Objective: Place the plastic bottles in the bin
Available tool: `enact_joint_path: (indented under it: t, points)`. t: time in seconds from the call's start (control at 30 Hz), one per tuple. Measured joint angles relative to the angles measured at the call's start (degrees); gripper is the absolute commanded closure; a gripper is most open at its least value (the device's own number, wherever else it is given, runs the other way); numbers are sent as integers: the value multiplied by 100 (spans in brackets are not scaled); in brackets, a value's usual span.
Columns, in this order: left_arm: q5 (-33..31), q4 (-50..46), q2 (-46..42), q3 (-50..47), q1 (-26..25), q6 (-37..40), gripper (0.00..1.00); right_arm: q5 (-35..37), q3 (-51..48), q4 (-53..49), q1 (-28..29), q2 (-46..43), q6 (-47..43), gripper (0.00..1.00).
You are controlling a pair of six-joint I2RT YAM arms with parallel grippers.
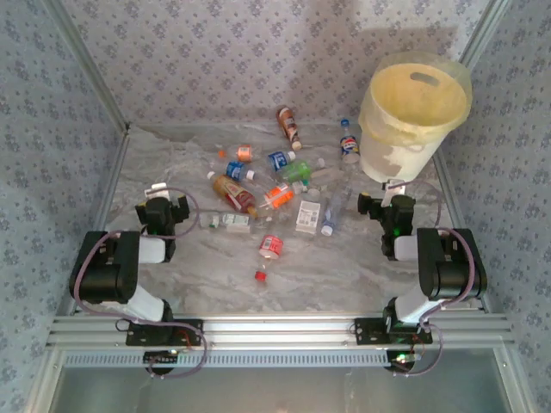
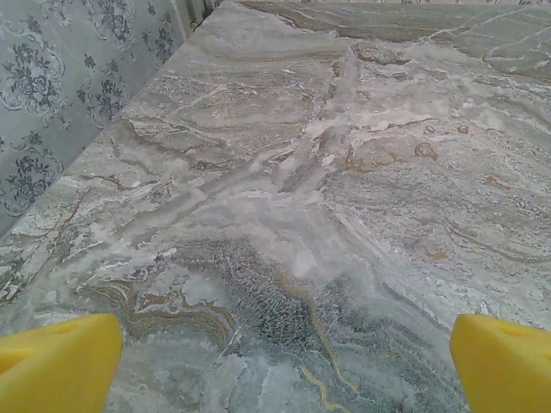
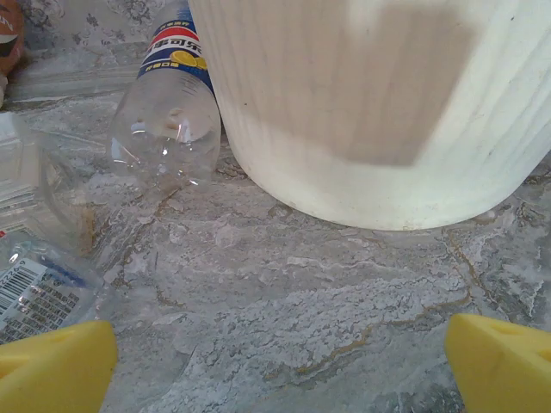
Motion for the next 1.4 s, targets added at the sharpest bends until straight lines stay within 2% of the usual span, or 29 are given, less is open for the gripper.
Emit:
enact_joint_path:
  t: [1.07, 1.2, 1.4]
  points:
    - [63, -7, -7, 0, 0, 0, 2, 0, 0, -4, 0, -15, -4, 0]
    - [125, -175, -234, 7, 0, 20, 2, 59, -11, -308, 33, -444, -90, 0]
    - [66, -855, -1040, 203, -11, 4, 2, 210, 199, -1174, 291, -1416, -238, 0]
